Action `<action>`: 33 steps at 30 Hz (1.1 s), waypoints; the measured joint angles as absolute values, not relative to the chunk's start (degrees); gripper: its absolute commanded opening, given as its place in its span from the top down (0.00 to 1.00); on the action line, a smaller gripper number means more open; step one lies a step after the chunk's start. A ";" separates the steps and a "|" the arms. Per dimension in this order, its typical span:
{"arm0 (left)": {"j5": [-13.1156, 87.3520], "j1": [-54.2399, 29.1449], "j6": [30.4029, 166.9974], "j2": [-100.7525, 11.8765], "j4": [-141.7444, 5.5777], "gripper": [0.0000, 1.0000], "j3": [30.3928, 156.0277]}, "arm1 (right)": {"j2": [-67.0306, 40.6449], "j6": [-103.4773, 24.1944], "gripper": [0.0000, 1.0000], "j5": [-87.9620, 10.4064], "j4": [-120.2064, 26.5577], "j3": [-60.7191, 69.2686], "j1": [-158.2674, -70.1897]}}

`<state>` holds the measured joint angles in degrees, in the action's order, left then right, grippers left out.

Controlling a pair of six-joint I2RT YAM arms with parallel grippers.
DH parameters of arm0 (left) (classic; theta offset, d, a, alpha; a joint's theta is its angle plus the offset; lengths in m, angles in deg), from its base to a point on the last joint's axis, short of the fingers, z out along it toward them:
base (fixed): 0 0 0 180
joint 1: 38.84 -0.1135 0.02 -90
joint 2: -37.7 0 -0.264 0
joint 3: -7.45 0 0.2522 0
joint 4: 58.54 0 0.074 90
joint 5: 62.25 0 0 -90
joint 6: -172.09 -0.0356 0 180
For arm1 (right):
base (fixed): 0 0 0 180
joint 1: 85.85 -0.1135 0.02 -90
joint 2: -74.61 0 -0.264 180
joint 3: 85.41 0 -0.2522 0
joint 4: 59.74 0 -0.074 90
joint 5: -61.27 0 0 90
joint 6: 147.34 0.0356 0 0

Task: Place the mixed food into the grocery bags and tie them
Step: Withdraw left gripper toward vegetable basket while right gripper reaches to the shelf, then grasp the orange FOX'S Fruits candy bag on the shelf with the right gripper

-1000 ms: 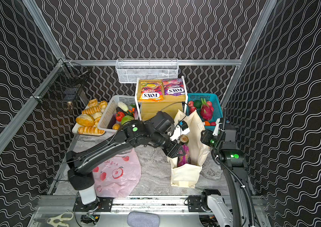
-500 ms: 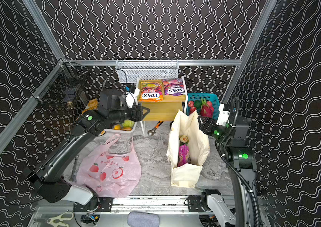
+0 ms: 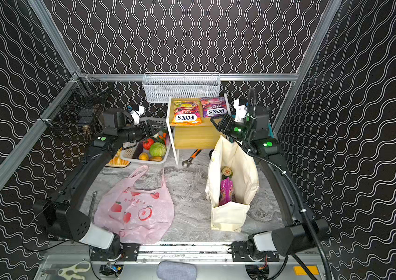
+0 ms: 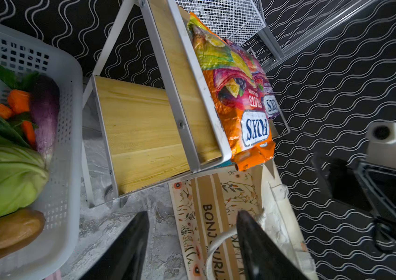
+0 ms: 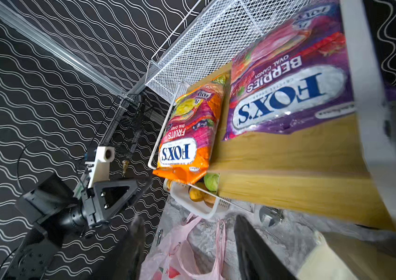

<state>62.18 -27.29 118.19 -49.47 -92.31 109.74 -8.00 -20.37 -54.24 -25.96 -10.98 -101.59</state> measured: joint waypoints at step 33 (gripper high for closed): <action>59.43 -30.59 111.48 -45.49 -98.76 0.27 108.58 | -27.87 -11.36 0.91 -47.18 -29.50 -23.57 -109.13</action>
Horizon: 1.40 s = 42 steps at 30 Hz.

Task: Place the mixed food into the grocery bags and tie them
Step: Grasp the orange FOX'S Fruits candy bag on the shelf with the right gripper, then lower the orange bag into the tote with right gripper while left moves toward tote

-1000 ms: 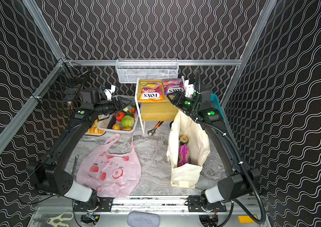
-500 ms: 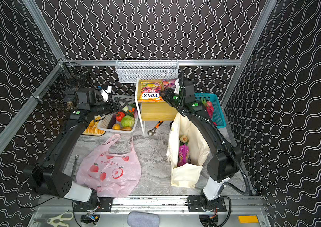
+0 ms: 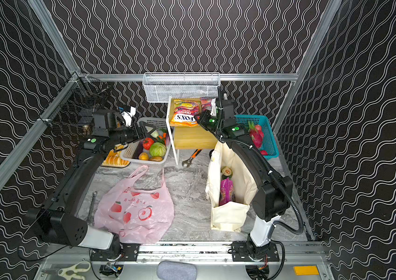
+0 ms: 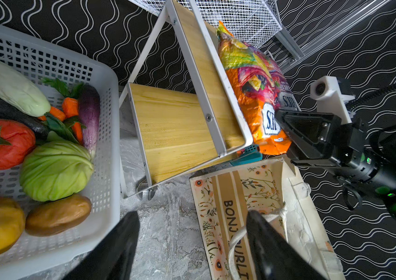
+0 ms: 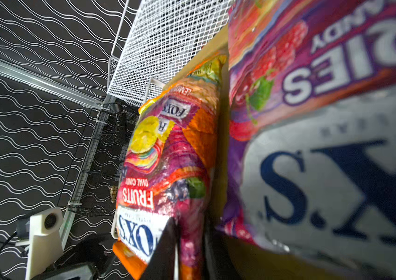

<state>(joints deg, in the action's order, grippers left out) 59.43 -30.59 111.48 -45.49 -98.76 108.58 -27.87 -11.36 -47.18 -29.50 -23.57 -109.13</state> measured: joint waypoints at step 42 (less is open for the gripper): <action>68.59 -11.48 119.44 -37.63 -86.11 0.28 90.05 | 10.01 -41.64 1.00 -34.11 17.31 -9.71 -110.49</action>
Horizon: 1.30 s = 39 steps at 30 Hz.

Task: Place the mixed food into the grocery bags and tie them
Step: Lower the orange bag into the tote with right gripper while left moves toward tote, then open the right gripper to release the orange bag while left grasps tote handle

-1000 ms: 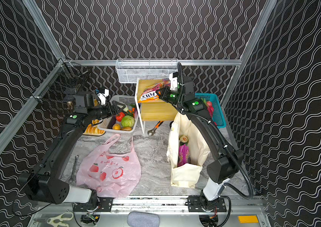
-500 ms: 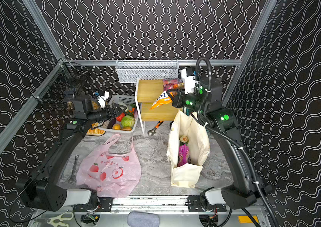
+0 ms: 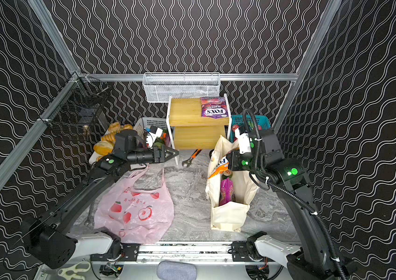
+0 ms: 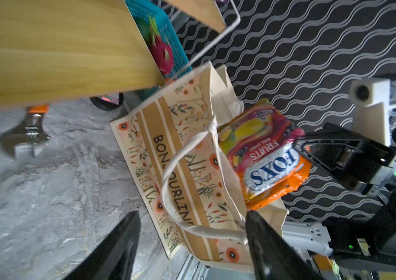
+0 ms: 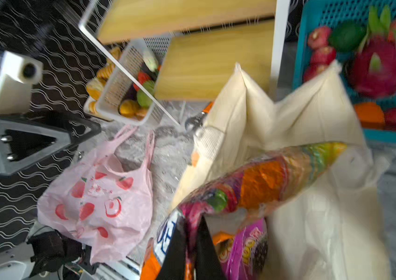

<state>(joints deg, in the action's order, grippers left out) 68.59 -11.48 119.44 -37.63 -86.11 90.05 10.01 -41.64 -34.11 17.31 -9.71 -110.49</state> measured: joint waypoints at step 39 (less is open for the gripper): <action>68.54 4.73 129.91 -55.09 -76.82 1.00 96.61 | 7.82 -39.08 0.95 -39.16 15.78 7.38 -110.49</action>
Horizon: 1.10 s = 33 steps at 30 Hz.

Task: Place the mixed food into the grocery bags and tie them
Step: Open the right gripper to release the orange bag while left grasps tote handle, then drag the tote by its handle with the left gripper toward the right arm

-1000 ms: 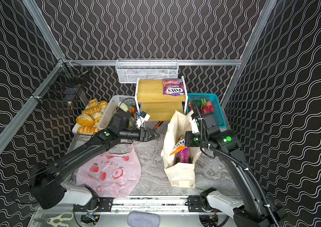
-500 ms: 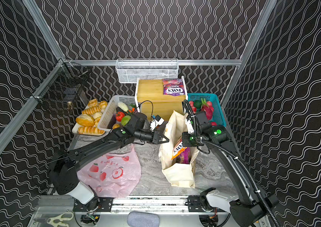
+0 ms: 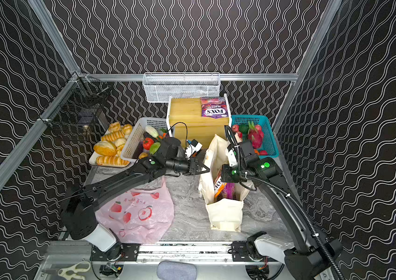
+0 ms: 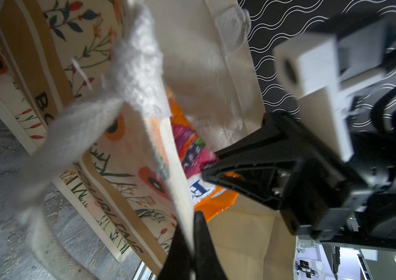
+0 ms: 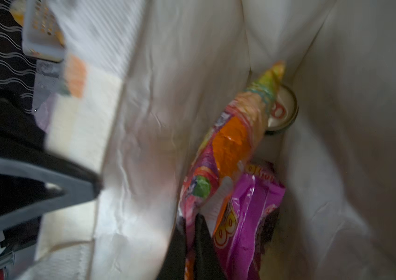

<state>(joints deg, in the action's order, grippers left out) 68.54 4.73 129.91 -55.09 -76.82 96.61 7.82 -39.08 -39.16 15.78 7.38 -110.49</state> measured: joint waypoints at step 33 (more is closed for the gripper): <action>70.01 4.82 126.45 -56.66 -76.71 1.00 99.34 | 13.92 -34.40 1.00 -22.31 12.68 6.35 -93.90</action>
<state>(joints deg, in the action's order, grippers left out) 70.01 4.82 126.45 -56.66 -76.71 99.34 13.92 -34.40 -22.31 12.68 6.35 -93.90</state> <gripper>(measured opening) 0.062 0.048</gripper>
